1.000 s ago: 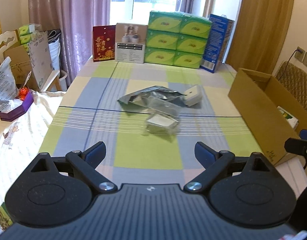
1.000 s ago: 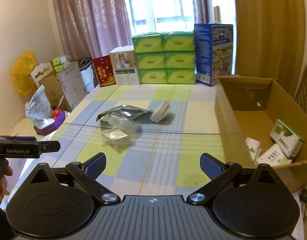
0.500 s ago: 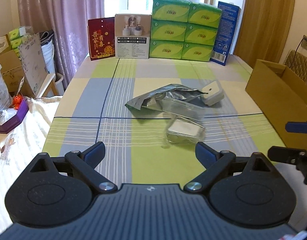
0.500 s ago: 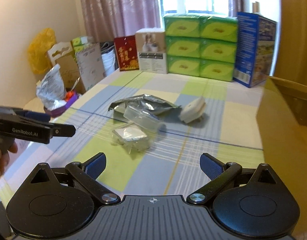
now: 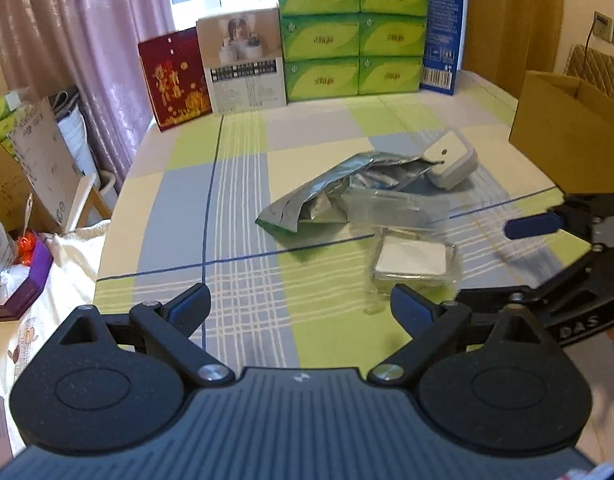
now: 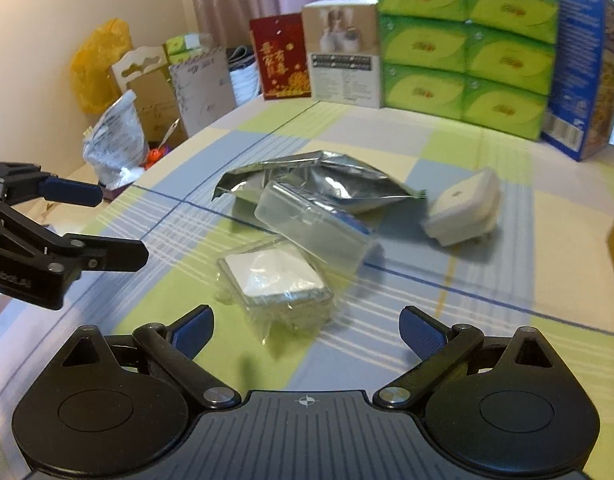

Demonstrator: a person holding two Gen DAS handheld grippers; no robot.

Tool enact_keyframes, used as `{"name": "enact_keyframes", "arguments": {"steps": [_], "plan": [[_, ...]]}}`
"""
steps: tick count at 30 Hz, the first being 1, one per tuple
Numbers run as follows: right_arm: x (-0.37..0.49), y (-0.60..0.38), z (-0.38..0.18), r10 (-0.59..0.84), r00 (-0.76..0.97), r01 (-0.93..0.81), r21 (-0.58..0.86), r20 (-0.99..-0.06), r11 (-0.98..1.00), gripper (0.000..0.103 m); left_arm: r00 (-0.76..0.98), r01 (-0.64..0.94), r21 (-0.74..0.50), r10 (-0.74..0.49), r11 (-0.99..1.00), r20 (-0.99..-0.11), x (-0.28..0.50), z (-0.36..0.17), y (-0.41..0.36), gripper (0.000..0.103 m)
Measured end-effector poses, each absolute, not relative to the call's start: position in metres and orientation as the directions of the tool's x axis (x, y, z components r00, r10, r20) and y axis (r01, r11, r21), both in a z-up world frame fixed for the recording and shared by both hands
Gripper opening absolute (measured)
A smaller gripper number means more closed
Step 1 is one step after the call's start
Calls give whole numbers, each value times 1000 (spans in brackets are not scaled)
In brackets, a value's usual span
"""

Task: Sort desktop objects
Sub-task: 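Grasp the clear plastic tray with the right tool while the left tool grasps the blue floss box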

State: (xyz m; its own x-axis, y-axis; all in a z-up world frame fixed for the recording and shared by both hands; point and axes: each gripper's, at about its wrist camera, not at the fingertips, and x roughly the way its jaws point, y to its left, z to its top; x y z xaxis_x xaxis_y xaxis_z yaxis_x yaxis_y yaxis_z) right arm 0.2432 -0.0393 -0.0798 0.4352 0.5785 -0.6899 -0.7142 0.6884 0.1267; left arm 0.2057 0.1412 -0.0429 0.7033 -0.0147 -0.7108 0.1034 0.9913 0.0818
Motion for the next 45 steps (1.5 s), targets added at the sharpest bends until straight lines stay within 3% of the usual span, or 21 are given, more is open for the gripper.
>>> {"name": "enact_keyframes", "arguments": {"steps": [6, 12, 16, 17, 26, 37, 40, 45], "plan": [[257, -11, -100, 579, 417, -738, 111, -700, 665, 96, 684, 63, 38, -16, 997, -729, 220, -54, 151, 94], [260, 6, -112, 570, 430, -757, 65, -700, 651, 81, 675, 62, 46, -8, 997, -738, 222, -59, 151, 94], [256, 7, -110, 566, 439, -759, 48, -698, 649, 53, 679, 47, 27, -12, 999, -734, 221, -59, 154, 94], [255, 7, -108, 559, 440, -757, 44, -703, 652, 52, 678, 45, 23, -13, 999, -735, 221, -59, 154, 94], [233, -24, -90, 466, 451, -699, 23, -761, 714, 51, 682, 82, 3, -54, 997, -729, 221, -56, 145, 94], [245, -93, -61, 366, 537, -619, -61, -760, 783, 51, 684, 197, -35, -163, 980, -711, 227, -63, 117, 94], [255, -104, -60, 351, 552, -596, -64, -757, 800, 51, 681, 241, -8, -175, 970, -711, 232, -69, 103, 94], [270, -114, -63, 346, 551, -572, -42, -760, 819, 51, 669, 240, -65, -213, 969, -712, 248, -77, 85, 94]]}}
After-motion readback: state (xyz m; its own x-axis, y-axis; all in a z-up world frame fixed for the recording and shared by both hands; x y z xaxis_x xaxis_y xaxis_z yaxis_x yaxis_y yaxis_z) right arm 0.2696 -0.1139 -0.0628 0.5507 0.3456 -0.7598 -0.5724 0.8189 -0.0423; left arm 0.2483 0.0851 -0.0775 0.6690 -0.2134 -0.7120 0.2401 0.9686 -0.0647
